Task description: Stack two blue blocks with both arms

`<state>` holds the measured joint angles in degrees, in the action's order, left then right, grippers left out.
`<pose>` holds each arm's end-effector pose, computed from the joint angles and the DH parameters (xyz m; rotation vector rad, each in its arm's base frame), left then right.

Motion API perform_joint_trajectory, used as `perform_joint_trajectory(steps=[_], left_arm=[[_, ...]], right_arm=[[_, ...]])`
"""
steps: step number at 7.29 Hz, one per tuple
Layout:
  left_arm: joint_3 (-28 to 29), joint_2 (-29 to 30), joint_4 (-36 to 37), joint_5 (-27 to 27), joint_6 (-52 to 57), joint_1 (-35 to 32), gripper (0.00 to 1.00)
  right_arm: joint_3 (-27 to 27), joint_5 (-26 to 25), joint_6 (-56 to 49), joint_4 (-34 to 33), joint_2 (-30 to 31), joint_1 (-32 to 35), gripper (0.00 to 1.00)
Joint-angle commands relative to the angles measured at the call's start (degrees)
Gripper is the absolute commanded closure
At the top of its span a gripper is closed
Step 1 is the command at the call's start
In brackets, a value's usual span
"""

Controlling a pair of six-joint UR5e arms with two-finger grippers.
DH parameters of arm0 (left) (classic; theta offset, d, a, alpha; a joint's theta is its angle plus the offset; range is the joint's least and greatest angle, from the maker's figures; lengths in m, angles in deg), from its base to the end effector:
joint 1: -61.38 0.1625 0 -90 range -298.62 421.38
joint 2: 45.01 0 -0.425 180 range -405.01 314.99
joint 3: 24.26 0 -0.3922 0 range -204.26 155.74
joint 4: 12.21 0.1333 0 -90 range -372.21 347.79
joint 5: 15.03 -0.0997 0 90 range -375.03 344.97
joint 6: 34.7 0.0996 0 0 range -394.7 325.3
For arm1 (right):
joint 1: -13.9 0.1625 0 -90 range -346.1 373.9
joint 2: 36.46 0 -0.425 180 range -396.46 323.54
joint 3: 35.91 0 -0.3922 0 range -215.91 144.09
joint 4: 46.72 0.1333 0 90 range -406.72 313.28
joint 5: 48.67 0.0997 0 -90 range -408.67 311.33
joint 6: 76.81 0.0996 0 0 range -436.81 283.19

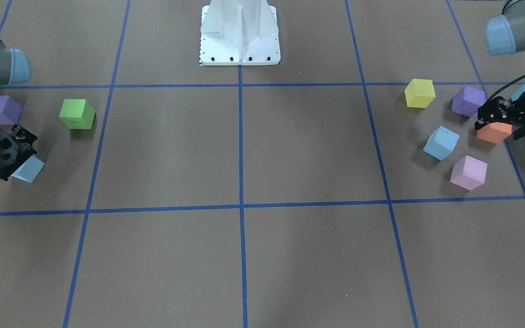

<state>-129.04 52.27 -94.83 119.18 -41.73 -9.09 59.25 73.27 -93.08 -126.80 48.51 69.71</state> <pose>0.1176 -0.5226 0.4806 0.0608 0.8057 0.3050 -0.2401 -0.4969 0.5616 0.2617 -0.6219 -0.9463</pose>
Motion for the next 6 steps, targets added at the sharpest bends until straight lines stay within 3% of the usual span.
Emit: perform_joint_trajectory(steps=[1, 6], left_arm=[[-0.2, 0.0, 0.0, 0.1, 0.0, 0.0, 0.01], [-0.3, -0.2, 0.0, 0.1, 0.0, 0.0, 0.01]], right_arm=[[-0.1, 0.0, 0.3, 0.0, -0.1, -0.2, 0.03], [-1.8, -0.9, 0.4, 0.0, 0.0, -0.7, 0.07]])
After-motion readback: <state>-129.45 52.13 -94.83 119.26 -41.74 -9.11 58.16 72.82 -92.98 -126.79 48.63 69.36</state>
